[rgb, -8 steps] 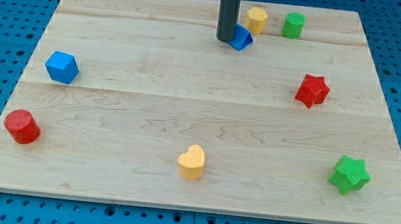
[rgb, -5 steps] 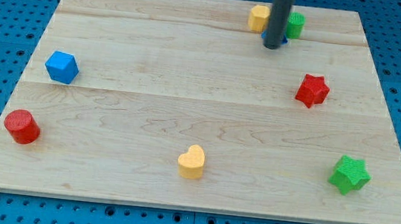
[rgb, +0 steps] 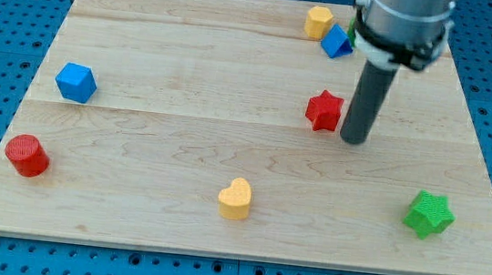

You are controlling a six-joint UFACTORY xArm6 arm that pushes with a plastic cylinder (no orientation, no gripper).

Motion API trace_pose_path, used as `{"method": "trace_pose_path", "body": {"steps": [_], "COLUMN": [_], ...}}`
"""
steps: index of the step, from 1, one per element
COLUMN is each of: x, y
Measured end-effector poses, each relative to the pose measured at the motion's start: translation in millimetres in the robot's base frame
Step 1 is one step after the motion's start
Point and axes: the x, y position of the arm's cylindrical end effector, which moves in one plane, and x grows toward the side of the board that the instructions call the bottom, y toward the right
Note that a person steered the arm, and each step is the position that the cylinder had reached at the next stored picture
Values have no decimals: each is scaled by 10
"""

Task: Place the red star left to the blue triangle

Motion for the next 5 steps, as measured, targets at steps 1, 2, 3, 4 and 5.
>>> {"method": "trace_pose_path", "body": {"steps": [1,2,3,4,5], "x": [-164,-573,-752,-753,-1207], "y": [-256,-138,-232,-329,-393]}}
